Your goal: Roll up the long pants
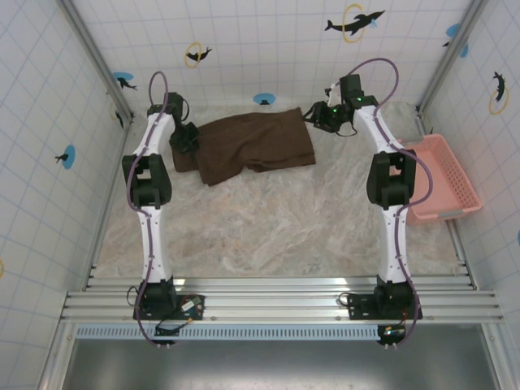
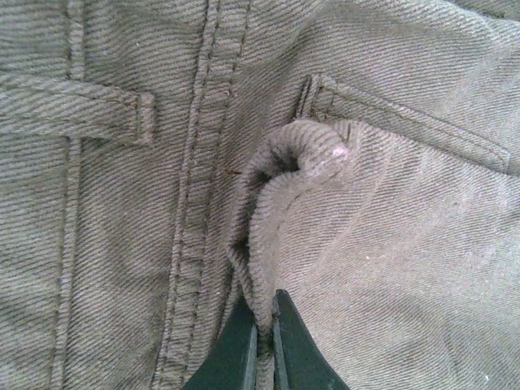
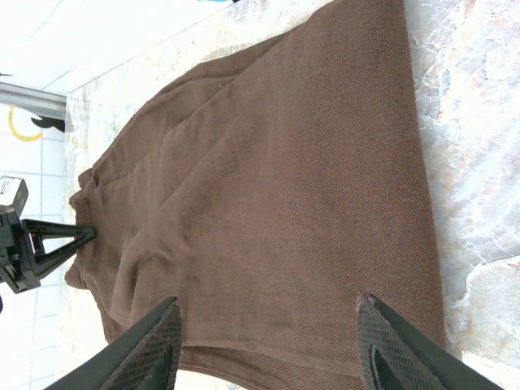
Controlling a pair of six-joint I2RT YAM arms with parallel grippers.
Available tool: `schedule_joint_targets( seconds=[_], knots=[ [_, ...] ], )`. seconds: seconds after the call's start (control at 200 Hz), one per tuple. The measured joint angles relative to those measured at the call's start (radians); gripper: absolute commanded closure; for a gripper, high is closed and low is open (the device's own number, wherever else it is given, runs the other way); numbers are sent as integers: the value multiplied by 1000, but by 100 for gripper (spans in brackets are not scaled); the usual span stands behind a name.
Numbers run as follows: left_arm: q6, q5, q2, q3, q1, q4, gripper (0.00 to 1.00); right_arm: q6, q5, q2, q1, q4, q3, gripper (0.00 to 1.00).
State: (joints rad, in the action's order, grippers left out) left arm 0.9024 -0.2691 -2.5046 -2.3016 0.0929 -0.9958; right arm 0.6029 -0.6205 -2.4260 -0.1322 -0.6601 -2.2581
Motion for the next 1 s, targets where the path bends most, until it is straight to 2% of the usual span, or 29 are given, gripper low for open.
schedule_joint_targets(
  seconds=[0.2,0.355,0.535,0.831,0.861,0.911,0.961,0.996],
  knots=[
    [17,-7,-5,-13,10,6,100,0,0,0,1,0,0,41],
    [13,28,-10,-160,19,-19,100,-7,3,0,3,-2,0,40],
    [31,23,57,-166,43,41,100,-42,28,0,12,-41,0,39],
    [49,-11,57,-193,101,61,100,-86,62,-27,19,-117,1,38],
    [49,-13,57,-188,108,63,94,-88,63,-34,18,-124,1,38],
    [48,-22,56,-176,119,68,78,-90,65,-44,18,-134,1,37],
    [45,-31,50,-167,130,67,72,-92,68,-52,16,-145,1,37],
    [47,-39,42,-166,138,68,64,-95,69,-58,14,-152,1,37]
  ],
)
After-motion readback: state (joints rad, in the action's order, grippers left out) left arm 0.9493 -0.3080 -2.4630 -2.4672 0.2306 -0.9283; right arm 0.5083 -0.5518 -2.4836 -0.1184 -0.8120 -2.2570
